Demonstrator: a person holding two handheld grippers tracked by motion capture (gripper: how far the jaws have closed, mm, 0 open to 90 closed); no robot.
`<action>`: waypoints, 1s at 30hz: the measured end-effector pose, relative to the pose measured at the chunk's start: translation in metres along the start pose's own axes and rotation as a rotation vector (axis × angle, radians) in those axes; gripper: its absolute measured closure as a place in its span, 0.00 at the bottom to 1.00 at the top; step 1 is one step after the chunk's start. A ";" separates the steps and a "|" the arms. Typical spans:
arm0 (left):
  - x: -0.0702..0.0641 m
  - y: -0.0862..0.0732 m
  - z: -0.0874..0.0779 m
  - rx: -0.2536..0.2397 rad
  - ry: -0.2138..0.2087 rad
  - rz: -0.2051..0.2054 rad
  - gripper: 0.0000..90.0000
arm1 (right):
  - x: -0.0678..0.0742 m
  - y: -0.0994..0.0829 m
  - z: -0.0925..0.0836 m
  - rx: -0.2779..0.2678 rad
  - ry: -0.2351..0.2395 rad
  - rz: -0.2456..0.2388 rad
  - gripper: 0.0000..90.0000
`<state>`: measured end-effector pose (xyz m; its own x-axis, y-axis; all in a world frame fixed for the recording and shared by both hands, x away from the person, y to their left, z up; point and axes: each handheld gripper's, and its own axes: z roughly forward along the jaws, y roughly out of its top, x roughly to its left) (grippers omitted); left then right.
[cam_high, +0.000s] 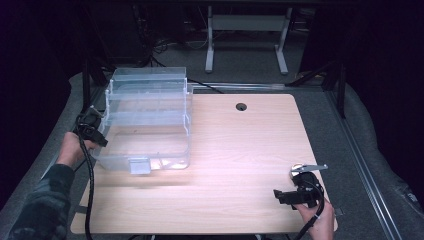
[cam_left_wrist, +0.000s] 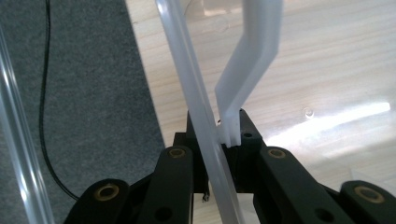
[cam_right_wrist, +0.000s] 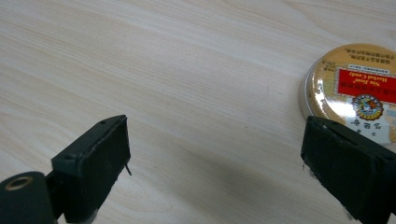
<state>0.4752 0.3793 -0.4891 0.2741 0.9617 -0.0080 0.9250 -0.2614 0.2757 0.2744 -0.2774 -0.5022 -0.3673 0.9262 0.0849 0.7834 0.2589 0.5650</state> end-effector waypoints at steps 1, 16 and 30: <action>-0.002 0.000 0.000 -0.004 0.000 0.002 0.90 | -0.001 0.001 -0.001 0.000 0.001 0.000 0.08; -0.027 0.003 0.001 -0.013 0.007 0.030 0.89 | -0.004 0.010 0.000 0.021 0.004 -0.009 0.09; -0.051 0.007 0.002 -0.015 0.004 0.059 0.87 | -0.006 0.010 0.000 0.027 0.002 -0.011 0.09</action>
<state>0.4682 0.3287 -0.4882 0.3275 0.9448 0.0125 0.9030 -0.3168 0.2901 0.2843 -0.2805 -0.4969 -0.3769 0.9227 0.0807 0.7927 0.2763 0.5434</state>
